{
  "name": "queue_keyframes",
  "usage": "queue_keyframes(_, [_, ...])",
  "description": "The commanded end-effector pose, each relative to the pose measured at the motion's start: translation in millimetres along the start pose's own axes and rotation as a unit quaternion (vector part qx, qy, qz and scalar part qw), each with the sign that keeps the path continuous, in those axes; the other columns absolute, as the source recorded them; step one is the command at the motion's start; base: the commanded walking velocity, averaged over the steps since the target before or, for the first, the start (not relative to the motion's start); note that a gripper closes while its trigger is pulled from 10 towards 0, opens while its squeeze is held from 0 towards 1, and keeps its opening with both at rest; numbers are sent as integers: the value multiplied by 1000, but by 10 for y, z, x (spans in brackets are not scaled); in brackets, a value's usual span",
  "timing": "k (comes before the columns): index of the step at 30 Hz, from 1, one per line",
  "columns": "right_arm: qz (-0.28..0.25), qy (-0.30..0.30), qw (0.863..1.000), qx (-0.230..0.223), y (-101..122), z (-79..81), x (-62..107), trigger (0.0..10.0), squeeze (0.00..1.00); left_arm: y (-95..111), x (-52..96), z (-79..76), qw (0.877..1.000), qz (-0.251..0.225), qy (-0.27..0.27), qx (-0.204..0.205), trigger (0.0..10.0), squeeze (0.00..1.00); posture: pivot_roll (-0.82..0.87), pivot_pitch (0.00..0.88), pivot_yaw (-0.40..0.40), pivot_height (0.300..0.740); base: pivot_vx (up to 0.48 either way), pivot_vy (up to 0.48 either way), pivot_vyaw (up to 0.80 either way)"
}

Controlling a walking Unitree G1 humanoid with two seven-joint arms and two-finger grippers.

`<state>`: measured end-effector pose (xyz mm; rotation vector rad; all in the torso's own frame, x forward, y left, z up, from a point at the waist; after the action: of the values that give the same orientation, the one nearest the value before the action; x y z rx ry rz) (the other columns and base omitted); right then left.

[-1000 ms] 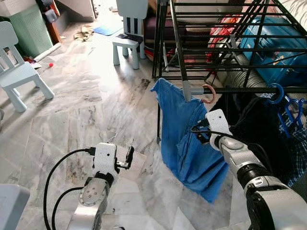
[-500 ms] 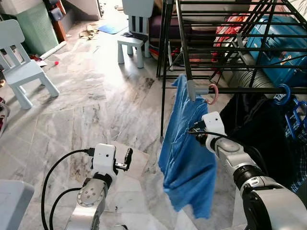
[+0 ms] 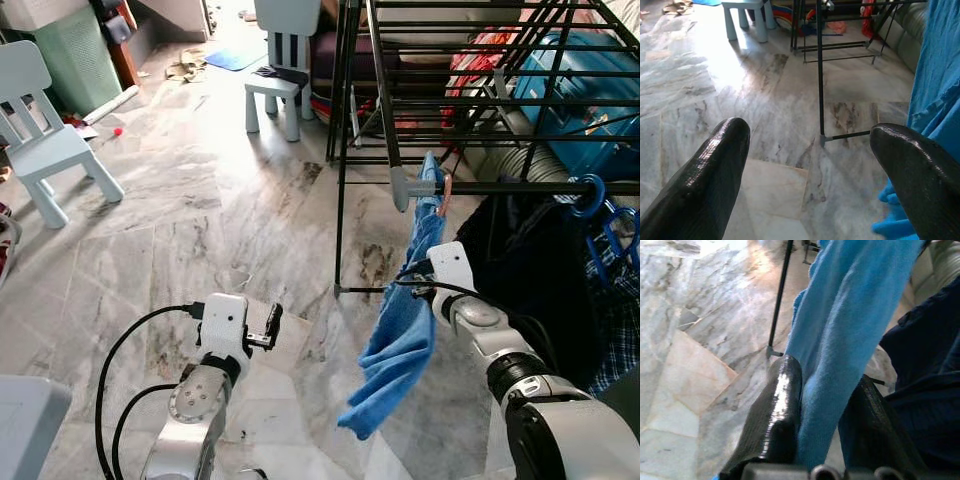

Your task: Hang hanger

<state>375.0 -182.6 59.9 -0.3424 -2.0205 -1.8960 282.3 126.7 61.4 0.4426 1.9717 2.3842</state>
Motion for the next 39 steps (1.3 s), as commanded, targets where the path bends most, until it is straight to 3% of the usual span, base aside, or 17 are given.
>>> queue_keyframes(1, [1,-6,1000,-1,-24,-45,11,0,0,-15,-12,-22,1000,3,1,-1,10000,0,156,95,-9,740,0,0,0])
queue_keyframes(17, [-32,17,998,52,105,-11,9,0,0,44,-123,-108,1000,-12,-1,8,10000,0,132,70,-34,740,0,0,0])
queue_keyframes(20, [-88,-5,995,49,287,-76,27,0,0,45,-112,-102,1000,-16,9,13,10000,0,130,70,-45,740,0,0,0])
queue_keyframes(25, [-122,-8,992,9,324,-71,64,0,0,14,-96,-144,1000,-14,8,16,10000,0,121,75,-56,740,0,0,0])
queue_keyframes(28, [-131,-6,991,-6,236,-11,111,1098,0,14,-105,-167,1000,-14,10,13,10000,0,115,72,-45,740,0,0,0])
queue_keyframes(29, [-126,-2,992,0,187,54,115,9922,0,-9,-119,-153,1000,-6,12,6,10000,0,119,66,-39,740,0,0,0])
queue_keyframes(34, [-123,18,992,4,75,271,149,10000,0,67,-186,-168,1000,-18,-2,-19,10000,0,110,59,-30,740,0,0,0])
queue_keyframes(39, [-124,32,992,-8,-63,423,250,10000,0,59,-220,-80,1000,-12,20,-13,10000,0,103,53,-25,740,0,0,0])
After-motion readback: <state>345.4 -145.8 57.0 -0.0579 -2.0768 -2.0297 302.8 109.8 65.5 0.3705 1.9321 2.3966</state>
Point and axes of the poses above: a point about 5 cm out from each wrist's last joint towards the gripper, its own x axis pointing back from the gripper into the wrist, its own y axis along the axis of the wrist's last joint, z = x × y, the point moved 2 cm from there along -x, pointing out of the wrist towards the gripper, and after that the axes turned 9 degrees about -x, right-handed, at the moved point
